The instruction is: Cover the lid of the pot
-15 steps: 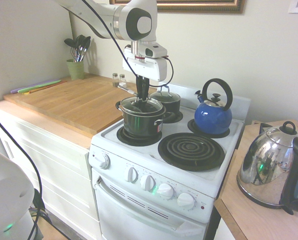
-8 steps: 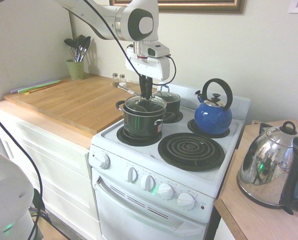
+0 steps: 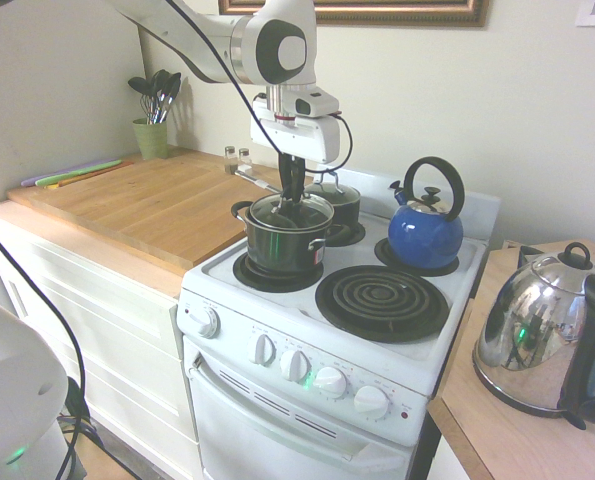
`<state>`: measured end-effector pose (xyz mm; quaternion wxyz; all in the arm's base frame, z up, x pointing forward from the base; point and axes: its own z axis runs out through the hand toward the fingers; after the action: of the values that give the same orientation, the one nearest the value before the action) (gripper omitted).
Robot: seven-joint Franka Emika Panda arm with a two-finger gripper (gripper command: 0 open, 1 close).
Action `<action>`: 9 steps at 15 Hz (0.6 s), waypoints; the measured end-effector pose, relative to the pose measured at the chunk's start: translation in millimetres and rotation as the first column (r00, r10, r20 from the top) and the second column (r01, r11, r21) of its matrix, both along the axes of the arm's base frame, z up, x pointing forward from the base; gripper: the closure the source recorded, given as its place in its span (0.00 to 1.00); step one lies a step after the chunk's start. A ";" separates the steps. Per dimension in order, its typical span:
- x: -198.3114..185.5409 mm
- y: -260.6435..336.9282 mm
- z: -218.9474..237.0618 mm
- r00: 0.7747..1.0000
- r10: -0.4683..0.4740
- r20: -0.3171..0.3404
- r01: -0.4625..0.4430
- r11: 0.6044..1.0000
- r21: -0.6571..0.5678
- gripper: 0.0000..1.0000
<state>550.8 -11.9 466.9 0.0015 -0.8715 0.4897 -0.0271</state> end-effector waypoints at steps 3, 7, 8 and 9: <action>-3.6 0.6 6.1 1.000 -0.001 -0.003 0.001 1.000 -0.002 1.00; -9.2 2.4 14.9 1.000 0.000 -0.006 0.000 1.000 -0.008 1.00; -8.7 1.9 11.0 1.000 0.000 -0.012 0.000 1.000 -0.010 1.00; -7.1 1.6 6.4 1.000 0.001 -0.016 -0.001 1.000 -0.012 1.00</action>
<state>543.7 -10.3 473.3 -0.0076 -0.8719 0.4890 -0.0232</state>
